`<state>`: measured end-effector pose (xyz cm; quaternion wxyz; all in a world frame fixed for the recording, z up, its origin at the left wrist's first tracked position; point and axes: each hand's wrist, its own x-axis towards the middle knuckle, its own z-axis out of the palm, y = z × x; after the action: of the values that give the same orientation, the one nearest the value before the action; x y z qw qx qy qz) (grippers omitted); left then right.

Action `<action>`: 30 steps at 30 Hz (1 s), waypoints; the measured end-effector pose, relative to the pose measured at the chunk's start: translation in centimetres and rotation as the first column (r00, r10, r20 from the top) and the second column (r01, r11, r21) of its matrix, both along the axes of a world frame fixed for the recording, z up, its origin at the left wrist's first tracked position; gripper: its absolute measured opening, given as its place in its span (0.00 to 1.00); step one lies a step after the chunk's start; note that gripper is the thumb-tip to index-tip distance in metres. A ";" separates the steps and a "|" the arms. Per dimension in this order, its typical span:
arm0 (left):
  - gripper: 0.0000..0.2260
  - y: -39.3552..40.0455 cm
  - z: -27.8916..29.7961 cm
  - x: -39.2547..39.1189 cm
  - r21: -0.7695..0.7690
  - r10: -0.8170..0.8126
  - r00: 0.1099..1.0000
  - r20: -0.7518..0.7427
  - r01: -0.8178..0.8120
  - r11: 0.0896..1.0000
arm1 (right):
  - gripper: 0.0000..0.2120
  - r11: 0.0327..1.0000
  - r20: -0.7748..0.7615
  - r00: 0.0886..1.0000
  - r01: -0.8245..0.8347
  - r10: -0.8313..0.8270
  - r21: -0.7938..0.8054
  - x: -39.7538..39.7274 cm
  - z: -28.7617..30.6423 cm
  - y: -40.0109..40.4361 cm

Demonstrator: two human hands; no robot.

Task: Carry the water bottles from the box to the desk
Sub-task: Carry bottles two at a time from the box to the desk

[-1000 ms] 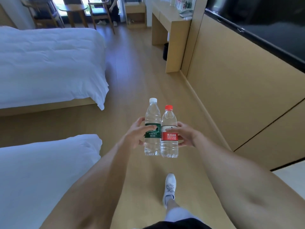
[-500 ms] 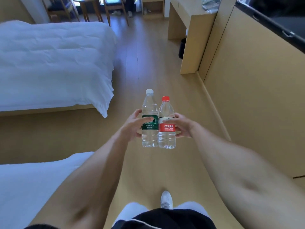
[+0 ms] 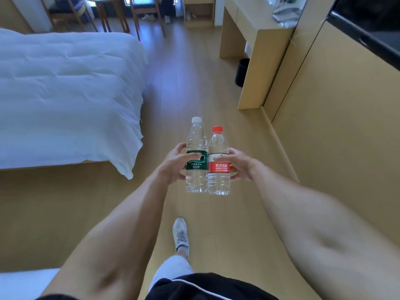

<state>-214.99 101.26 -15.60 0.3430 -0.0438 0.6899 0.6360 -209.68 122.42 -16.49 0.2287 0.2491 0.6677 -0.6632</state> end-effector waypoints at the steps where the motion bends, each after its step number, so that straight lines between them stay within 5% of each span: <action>1: 0.23 0.2 -0.3 -2.2 0.004 -0.009 1.000 -0.009 0.009 1.000 | 0.24 1.000 -0.008 1.000 0.010 -0.010 0.003 -1.9 -0.1 0.1; 16: 0.24 1.4 0.1 -31.1 0.029 -0.116 0.993 0.018 0.115 0.993 | 0.24 0.992 -0.011 0.992 0.128 -0.128 0.006 -28.0 1.8 1.1; 30: 0.24 6.7 -1.4 -54.1 -0.034 -0.054 0.998 -0.015 0.053 0.998 | 0.25 0.999 -0.013 0.999 0.051 -0.051 -0.010 -53.0 -0.6 6.6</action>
<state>-269.13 107.95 -16.95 0.3535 -0.0259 0.7041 0.6154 -262.67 129.03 -17.05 0.2085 0.2604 0.6594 -0.6738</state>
